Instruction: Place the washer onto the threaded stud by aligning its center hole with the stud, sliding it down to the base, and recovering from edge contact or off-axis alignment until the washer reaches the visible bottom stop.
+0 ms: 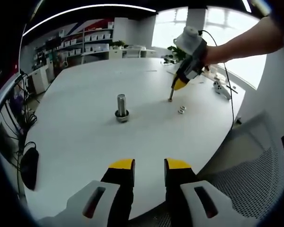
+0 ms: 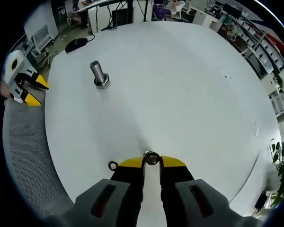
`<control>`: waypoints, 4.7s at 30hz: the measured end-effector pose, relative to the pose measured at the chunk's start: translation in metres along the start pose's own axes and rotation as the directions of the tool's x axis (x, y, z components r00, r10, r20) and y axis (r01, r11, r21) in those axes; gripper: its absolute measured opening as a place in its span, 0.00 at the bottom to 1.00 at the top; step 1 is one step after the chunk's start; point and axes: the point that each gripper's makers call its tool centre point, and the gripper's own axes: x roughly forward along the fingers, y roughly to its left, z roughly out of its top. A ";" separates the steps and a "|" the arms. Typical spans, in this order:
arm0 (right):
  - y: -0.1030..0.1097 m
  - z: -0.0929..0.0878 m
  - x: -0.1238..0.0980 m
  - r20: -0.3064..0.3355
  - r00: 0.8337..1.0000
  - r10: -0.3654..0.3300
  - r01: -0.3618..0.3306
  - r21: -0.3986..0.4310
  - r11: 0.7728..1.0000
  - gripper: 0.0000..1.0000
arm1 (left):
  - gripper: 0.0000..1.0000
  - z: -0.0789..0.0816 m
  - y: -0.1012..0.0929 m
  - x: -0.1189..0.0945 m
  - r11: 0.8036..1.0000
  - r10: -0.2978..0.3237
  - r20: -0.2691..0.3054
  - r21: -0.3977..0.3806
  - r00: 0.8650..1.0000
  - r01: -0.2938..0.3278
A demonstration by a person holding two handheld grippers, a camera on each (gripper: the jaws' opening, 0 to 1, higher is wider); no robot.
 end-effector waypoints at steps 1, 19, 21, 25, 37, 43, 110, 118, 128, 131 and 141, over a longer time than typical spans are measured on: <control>0.000 -0.001 0.002 -0.001 1.000 0.006 -0.006 0.004 1.000 0.14 | 0.23 0.000 0.000 0.000 1.000 0.001 -0.001 0.001 1.000 -0.001; 0.010 -0.014 0.027 -0.045 0.997 0.057 -0.055 0.038 0.998 0.14 | 0.22 -0.002 0.001 0.000 1.000 0.002 -0.007 -0.006 1.000 -0.002; 0.010 -0.015 0.029 -0.051 0.997 0.056 -0.054 0.032 0.998 0.14 | 0.22 -0.001 0.002 0.000 1.000 0.005 -0.006 -0.008 1.000 -0.005; 0.013 -0.016 0.032 -0.058 0.996 0.068 -0.067 0.021 0.998 0.14 | 0.22 -0.002 0.002 0.000 1.000 0.006 -0.008 -0.013 1.000 -0.006; 0.011 -0.014 0.032 -0.061 0.997 0.044 -0.043 0.010 0.999 0.19 | 0.21 -0.001 0.002 0.000 1.000 0.004 -0.003 -0.013 1.000 -0.004; 0.010 -0.018 0.028 -0.064 0.997 0.030 -0.029 0.020 0.999 0.21 | 0.21 -0.001 0.001 0.000 1.000 0.000 -0.001 -0.011 1.000 0.000; 0.045 -0.049 0.029 -0.208 0.974 0.093 -0.102 -0.036 0.994 0.15 | 0.23 -0.001 0.004 0.000 1.000 0.012 -0.002 -0.015 1.000 -0.012; 0.047 -0.049 0.028 -0.252 0.967 0.048 -0.054 -0.016 0.998 0.15 | 0.22 0.000 0.005 -0.001 1.000 0.016 0.002 -0.019 1.000 -0.016; 0.045 -0.051 0.026 -0.172 0.985 0.006 -0.004 0.015 1.000 0.15 | 0.23 0.000 0.005 -0.002 1.000 0.016 0.005 -0.024 1.000 -0.016; 0.044 -0.051 0.026 -0.152 0.988 0.019 -0.011 0.051 0.999 0.14 | 0.23 0.001 0.005 -0.001 0.999 0.016 0.011 -0.028 1.000 -0.016; 0.047 -0.054 0.021 -0.091 0.996 -0.005 0.011 0.069 0.998 0.14 | 0.22 0.000 0.004 -0.001 1.000 0.014 0.006 -0.023 1.000 -0.013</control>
